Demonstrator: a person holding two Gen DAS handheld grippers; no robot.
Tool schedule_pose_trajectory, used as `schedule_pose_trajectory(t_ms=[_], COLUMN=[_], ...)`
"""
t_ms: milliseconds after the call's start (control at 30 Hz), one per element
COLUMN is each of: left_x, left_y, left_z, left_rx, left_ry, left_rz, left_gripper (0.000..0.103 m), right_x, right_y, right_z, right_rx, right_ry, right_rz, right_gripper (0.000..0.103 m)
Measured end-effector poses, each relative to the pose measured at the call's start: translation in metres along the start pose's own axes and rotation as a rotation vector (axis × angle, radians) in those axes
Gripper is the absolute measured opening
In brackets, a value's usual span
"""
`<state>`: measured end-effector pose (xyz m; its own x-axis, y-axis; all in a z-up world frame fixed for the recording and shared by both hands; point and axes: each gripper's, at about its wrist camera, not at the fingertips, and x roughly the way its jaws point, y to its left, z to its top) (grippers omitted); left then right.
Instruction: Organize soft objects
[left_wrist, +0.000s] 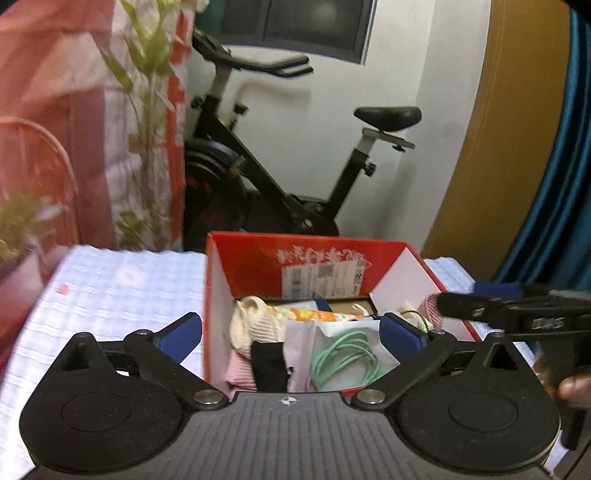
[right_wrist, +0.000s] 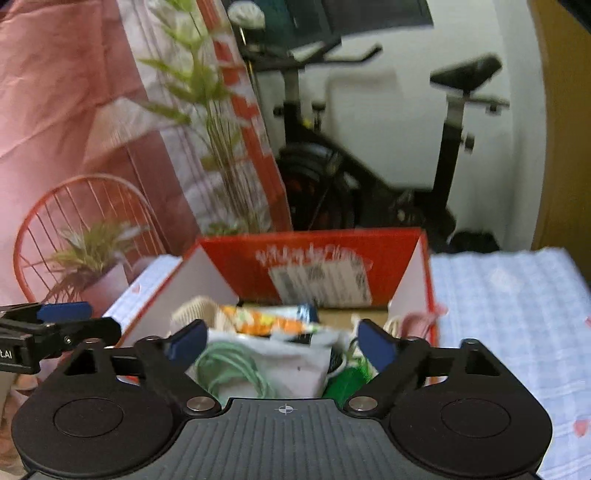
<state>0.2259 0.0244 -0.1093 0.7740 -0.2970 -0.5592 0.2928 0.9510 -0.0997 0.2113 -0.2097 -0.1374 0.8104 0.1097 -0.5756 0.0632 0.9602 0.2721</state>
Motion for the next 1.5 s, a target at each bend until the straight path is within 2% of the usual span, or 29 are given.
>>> schedule_pose_trajectory(t_ms=[33,167,267,367,467,567,633,833,1033,1167,1500], left_x=[-0.008,-0.039,-0.065,-0.089,-0.111,-0.134,-0.148,-0.184,-0.209,-0.217,-0.223], left_y=[-0.002,-0.008,-0.01,-0.012,-0.017,-0.026,-0.031,-0.038,-0.047,-0.049,-0.051], left_z=[0.001,0.004,0.007,0.01,0.01,0.009,0.007,0.007,0.0,-0.001,-0.004], left_rx=[0.006,0.024,0.02,0.012,0.021,0.058,0.078,0.049,0.072,0.062,0.066], left_ry=[-0.016,-0.084,-0.115,-0.141,-0.182,-0.234,-0.254,-0.283,-0.304,-0.321,-0.333], left_rz=[0.021,0.086,0.099,0.117,0.163,0.235,0.254,0.237,0.238,0.229,0.254], left_gripper=[0.103,0.103,0.103,0.103,0.103,0.103,0.103,0.103,0.103,0.103,0.103], right_x=[-0.009,-0.043,-0.069,-0.093,-0.118,-0.14,-0.155,-0.195,-0.228,-0.244,-0.259], right_y=[0.003,0.016,0.029,0.044,0.055,0.065,0.071,0.082,0.089,0.099,0.103], right_z=[0.002,0.008,0.01,0.009,0.006,0.003,0.0,-0.009,-0.013,-0.019,-0.025], right_rx=[-0.016,-0.083,-0.133,-0.177,-0.186,-0.195,-0.19,-0.153,-0.142,-0.167,-0.172], right_ry=[-0.024,-0.099,-0.152,-0.207,-0.273,-0.303,-0.325,-0.383,-0.392,-0.413,-0.414], right_rz=[-0.011,-0.008,-0.023,-0.08,-0.109,-0.137,-0.161,-0.169,-0.172,-0.21,-0.219], right_gripper=[0.102,0.103,0.103,0.103,0.103,0.103,0.103,0.103,0.103,0.103,0.103])
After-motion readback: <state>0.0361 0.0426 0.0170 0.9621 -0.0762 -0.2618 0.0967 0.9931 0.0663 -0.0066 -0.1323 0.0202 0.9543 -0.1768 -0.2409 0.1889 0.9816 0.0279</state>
